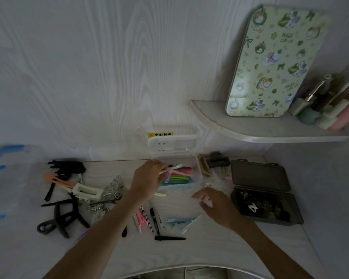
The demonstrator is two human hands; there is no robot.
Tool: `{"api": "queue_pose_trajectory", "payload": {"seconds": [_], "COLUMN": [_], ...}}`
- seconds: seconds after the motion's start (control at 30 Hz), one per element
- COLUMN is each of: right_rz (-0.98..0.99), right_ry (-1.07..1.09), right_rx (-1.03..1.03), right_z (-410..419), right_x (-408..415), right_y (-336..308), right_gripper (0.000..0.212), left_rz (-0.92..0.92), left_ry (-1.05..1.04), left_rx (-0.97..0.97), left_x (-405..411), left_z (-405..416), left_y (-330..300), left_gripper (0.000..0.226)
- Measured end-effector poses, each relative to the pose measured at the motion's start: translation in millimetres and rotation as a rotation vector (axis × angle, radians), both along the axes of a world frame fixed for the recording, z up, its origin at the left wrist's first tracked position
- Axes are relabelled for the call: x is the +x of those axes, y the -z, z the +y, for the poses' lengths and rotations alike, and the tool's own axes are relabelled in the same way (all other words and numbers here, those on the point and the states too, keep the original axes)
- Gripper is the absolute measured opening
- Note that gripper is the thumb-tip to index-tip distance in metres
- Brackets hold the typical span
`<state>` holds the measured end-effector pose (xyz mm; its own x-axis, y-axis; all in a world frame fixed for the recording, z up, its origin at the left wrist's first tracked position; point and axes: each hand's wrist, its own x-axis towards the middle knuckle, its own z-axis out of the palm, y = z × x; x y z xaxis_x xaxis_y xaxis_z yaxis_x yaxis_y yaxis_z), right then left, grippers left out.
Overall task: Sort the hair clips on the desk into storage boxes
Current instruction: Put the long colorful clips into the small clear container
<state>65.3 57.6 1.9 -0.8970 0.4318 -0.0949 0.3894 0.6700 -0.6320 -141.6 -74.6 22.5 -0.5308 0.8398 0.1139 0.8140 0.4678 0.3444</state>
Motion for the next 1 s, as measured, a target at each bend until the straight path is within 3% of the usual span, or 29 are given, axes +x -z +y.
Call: {"api": "queue_pose_trajectory", "payload": {"seconds": [0.07,0.17,0.23,0.33,0.43,0.6,0.73,0.9,1.0], "right_rz": [-0.145,-0.217,-0.193,-0.089,0.054,0.203,0.255,0.324,0.302], "right_ry": [-0.103,0.006,0.081,0.173,0.228,0.171,0.061,0.07,-0.085], "right_rx": [0.052,0.161,0.247,0.334,0.398,0.483,0.617,0.493,0.428], "right_z": [0,-5,-8,-4,3,15,8,-1,-19], "right_x": [11,14,10,7,3,-5,-10,-15,-10], "right_y": [20,35,42,57,74,73,77,82,74], "right_gripper": [0.045,0.056,0.065,0.076,0.053,0.02,0.014,0.015,0.023], "left_rz": [-0.025,0.079,0.158,0.095,0.075,0.233,0.271,0.325,0.276], "left_ry": [0.057,0.208,0.337,0.396,0.346,0.347,0.335,0.26,0.255], "left_rx": [-0.15,-0.012,0.048,0.07,0.192,0.247,0.336,0.389,0.365], "left_x": [-2,3,4,-2,1,-6,-4,-6,8], "left_z": [3,-16,-32,-47,-43,-36,-37,-45,-62], "left_y": [16,26,32,41,46,62,69,72,73], "left_gripper": [0.046,0.043,0.042,0.044,0.044,0.04,0.035,0.039,0.04]}}
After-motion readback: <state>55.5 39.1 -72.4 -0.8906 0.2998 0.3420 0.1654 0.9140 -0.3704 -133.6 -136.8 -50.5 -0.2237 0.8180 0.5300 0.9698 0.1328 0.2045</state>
